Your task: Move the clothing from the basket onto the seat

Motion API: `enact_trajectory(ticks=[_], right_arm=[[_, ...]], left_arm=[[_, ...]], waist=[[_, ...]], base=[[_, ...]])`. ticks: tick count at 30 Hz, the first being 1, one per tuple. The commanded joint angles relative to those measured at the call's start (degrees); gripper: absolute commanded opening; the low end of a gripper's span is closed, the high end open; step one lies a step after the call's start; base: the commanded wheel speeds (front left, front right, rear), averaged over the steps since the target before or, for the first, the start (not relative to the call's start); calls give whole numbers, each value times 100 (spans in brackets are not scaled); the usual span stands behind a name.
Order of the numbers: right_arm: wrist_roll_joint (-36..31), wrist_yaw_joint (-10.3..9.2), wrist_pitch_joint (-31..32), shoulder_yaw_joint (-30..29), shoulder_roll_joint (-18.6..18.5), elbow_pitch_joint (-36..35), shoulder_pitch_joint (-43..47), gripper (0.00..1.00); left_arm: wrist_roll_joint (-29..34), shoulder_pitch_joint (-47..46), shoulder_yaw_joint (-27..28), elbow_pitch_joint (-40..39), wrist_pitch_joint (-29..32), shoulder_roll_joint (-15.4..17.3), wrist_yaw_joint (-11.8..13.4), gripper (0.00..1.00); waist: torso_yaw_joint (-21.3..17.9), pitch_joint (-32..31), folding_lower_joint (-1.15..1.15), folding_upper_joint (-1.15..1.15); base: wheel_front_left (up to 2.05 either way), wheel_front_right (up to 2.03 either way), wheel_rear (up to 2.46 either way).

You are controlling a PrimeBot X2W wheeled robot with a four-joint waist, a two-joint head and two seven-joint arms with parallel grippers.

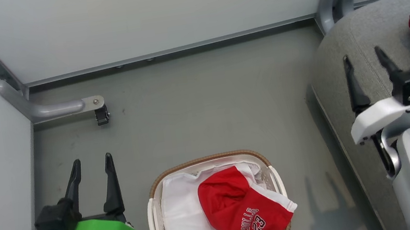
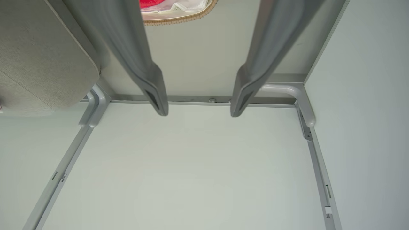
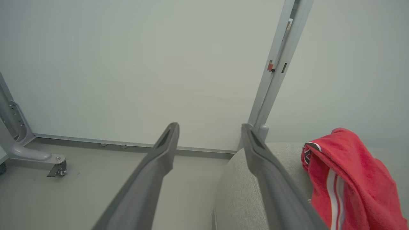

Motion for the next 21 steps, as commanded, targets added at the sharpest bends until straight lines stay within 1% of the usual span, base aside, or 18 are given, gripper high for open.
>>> enact_trajectory(ticks=[1,3,8,11,15,21], right_arm=[[231,-4,-28,168,-9,-15,218,100],[511,-5,-28,384,-12,-54,429,100],[926,-5,-28,708,-12,-184,938,100],[1059,-4,-28,878,-13,-318,1241,100],[1209,-4,-28,960,-13,-491,1548,100],[1288,-4,-28,1035,-13,-585,1709,100]], left_arm=[[20,175,75,-16,3,-17,7,100],[42,303,164,-21,4,-31,4,100],[69,602,266,-33,3,-54,0,100],[-5,735,229,-49,4,-60,-2,100],[-101,832,157,-57,4,-60,31,100],[-133,893,145,-33,4,-60,88,100]], waist=[[287,-292,0,0],[340,-349,0,0],[440,-450,0,0],[470,-501,0,0],[475,-559,0,0],[394,-603,0,0]], base=[[0,0,0],[0,0,0],[0,0,0],[0,0,0],[0,0,0],[0,0,0]])
